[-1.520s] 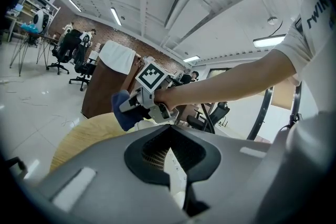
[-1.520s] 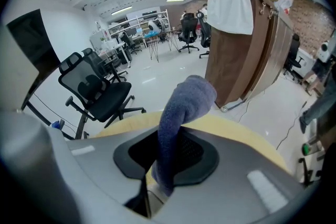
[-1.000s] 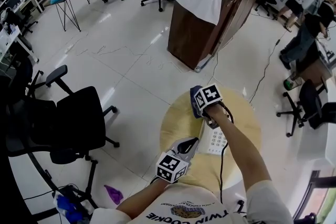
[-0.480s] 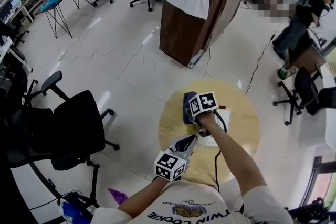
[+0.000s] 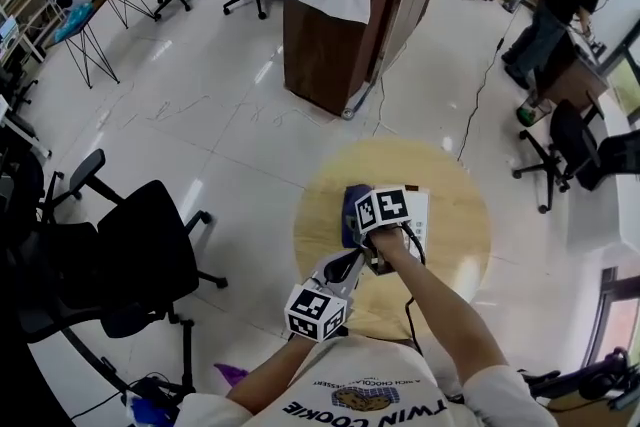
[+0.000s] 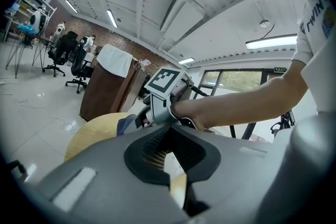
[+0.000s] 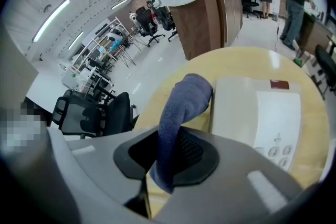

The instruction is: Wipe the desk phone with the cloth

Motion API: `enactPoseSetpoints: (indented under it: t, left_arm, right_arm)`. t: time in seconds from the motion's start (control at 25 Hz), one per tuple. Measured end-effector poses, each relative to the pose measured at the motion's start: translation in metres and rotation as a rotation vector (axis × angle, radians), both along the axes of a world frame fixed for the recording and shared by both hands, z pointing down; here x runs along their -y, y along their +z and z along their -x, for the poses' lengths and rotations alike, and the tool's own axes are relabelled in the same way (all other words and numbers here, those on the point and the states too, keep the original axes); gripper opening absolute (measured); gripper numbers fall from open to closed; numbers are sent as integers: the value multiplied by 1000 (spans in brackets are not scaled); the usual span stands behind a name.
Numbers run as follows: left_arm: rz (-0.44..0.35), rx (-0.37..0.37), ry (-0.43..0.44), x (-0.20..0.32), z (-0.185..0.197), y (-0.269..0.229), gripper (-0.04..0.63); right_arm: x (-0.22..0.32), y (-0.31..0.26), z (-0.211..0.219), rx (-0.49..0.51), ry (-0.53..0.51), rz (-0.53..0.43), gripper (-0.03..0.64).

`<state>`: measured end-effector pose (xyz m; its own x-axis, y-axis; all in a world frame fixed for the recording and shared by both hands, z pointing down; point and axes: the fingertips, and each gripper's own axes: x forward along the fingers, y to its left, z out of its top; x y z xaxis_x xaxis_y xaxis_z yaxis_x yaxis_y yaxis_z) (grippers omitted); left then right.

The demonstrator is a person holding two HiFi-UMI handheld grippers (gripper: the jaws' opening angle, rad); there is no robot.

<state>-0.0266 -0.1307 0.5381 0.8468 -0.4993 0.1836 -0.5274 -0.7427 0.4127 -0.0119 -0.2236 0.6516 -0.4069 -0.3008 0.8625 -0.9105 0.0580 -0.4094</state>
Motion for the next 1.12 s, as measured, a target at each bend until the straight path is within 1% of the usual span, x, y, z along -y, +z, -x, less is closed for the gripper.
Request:
enactPoseSetpoints:
  t: [0.2, 0.36, 0.64, 0.76, 0.84, 0.92, 1.0, 1.12]
  left_arm:
    - [-49, 22, 27, -13, 2, 1, -8]
    - [-56, 3, 35, -31, 5, 4, -8]
    - [-72, 15, 70, -56, 4, 7, -8]
    - [-87, 22, 104, -66, 1, 9, -8]
    - [-112, 29, 126, -73, 0, 8, -8]
    - [-132, 17, 136, -80, 2, 4, -8]
    - [-138, 5, 138, -83, 6, 3, -8]
    - [-132, 8, 136, -81, 10, 5, -8]
  right_arm:
    - [-25, 2, 0, 45, 27, 16, 64]
    - [-48, 7, 2, 81, 45, 36, 64]
    - [-78, 14, 4, 153, 89, 62, 64]
    - [-90, 17, 5, 181, 97, 81, 64]
    - [-96, 17, 6, 191, 90, 82, 64]
    - [-105, 19, 7, 196, 79, 80, 64]
    - [-112, 22, 10, 201, 77, 71, 64]
    - [-114, 26, 13, 217, 95, 55, 64]
